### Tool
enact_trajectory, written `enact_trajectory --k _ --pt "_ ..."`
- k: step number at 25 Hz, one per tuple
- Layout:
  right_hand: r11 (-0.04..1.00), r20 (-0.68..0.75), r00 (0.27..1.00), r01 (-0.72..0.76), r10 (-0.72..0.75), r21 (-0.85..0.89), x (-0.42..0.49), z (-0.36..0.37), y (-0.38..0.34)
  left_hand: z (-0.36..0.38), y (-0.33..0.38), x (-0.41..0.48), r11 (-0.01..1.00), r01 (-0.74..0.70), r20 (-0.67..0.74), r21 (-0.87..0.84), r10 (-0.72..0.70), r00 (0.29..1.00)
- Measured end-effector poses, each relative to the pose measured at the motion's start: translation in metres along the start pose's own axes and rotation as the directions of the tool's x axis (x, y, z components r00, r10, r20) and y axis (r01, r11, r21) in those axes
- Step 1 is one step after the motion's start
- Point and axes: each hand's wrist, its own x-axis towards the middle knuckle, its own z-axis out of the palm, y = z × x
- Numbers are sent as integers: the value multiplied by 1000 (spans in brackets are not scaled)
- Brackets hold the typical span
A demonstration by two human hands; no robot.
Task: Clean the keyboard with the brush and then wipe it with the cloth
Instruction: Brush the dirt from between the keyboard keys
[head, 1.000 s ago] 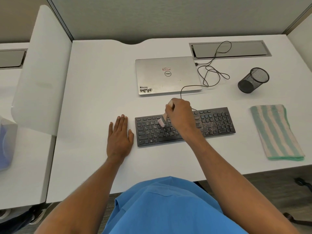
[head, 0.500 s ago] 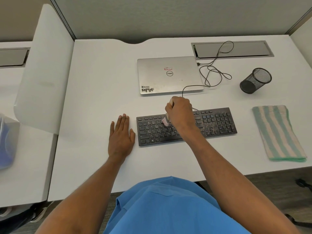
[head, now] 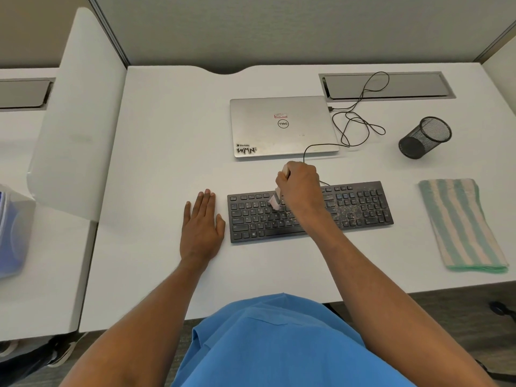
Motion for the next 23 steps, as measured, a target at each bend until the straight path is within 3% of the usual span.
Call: enact_trajectory --k 3,6,10,15,23 --pt "1000 49 999 -15 15 0 -2 1 2 0 1 1 1000 -2 3 -1 2 1000" --pt "994 -11 1000 -17 18 104 1 0 10 -1 1 1 1000 -4 -3 3 4 1000" --pt "999 -69 997 -24 27 42 2 -7 12 0 -1 0 1000 -11 -9 5 11 1000" --pt "1000 11 1000 -26 26 -18 0 -5 11 1 -1 1 1000 -8 -9 1 8 1000" --pt "1000 -32 999 -21 22 20 -2 -4 12 1 -1 0 1000 -10 -14 -2 10 1000"
